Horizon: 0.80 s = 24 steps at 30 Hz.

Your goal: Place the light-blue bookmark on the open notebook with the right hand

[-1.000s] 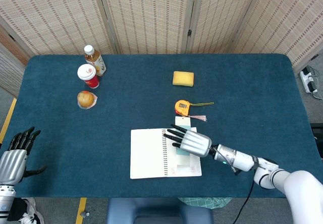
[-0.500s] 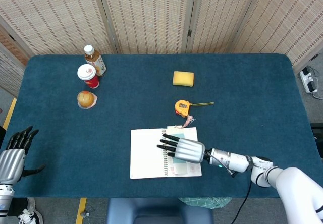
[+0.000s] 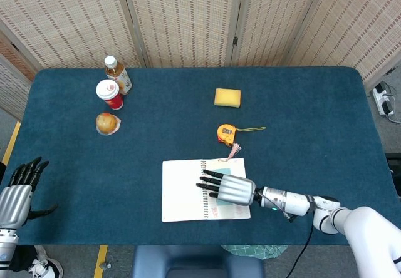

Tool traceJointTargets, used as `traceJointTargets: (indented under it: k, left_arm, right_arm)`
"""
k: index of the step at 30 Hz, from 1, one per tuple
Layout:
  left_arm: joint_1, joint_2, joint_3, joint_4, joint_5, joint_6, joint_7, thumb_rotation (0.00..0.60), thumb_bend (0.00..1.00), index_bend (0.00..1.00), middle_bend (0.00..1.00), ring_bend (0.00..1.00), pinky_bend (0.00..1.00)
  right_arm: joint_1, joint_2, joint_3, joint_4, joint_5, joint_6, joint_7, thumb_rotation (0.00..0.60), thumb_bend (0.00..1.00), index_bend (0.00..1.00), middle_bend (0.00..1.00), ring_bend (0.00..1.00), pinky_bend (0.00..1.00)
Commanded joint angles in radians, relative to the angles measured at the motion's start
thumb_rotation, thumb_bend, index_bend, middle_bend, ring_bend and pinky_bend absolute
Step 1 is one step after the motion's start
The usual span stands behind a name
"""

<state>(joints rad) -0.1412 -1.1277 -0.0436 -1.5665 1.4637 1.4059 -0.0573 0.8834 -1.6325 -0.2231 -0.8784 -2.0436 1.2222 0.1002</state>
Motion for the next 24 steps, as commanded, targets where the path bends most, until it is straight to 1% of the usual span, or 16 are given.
traceJointTargets:
  k: [1, 12, 16, 22, 24]
  left_arm:
    - [-0.002, 0.003, -0.005, 0.008, -0.014, -0.009, -0.019, 0.600, 0.15, 0.10, 0.03, 0.00, 0.00]
    - [0.000, 0.010, -0.005, 0.005, -0.009, -0.006, -0.037, 0.600, 0.15, 0.10, 0.03, 0.00, 0.00]
    - [0.002, 0.013, -0.004, 0.005, -0.005, -0.001, -0.041, 0.600, 0.15, 0.10, 0.03, 0.00, 0.00]
    - [0.004, 0.014, -0.003, 0.003, 0.001, 0.005, -0.045, 0.600, 0.15, 0.10, 0.03, 0.00, 0.00]
    - [0.004, 0.014, -0.002, 0.003, 0.002, 0.005, -0.043, 0.600, 0.15, 0.10, 0.03, 0.00, 0.00]
  right_arm:
    - [-0.001, -0.004, -0.002, -0.001, 0.008, -0.008, -0.004, 0.600, 0.18, 0.45, 0.08, 0.02, 0.00]
    - [-0.002, -0.020, -0.007, 0.013, 0.010, 0.014, -0.009, 0.600, 0.18, 0.41, 0.07, 0.02, 0.00]
    - [0.000, -0.020, -0.008, 0.008, 0.013, 0.014, -0.015, 0.600, 0.18, 0.36, 0.07, 0.02, 0.00]
    - [-0.001, -0.014, -0.009, -0.007, 0.017, 0.017, -0.030, 0.600, 0.18, 0.26, 0.06, 0.02, 0.00]
    - [-0.001, -0.012, -0.008, -0.009, 0.018, 0.021, -0.031, 0.600, 0.18, 0.25, 0.06, 0.02, 0.00]
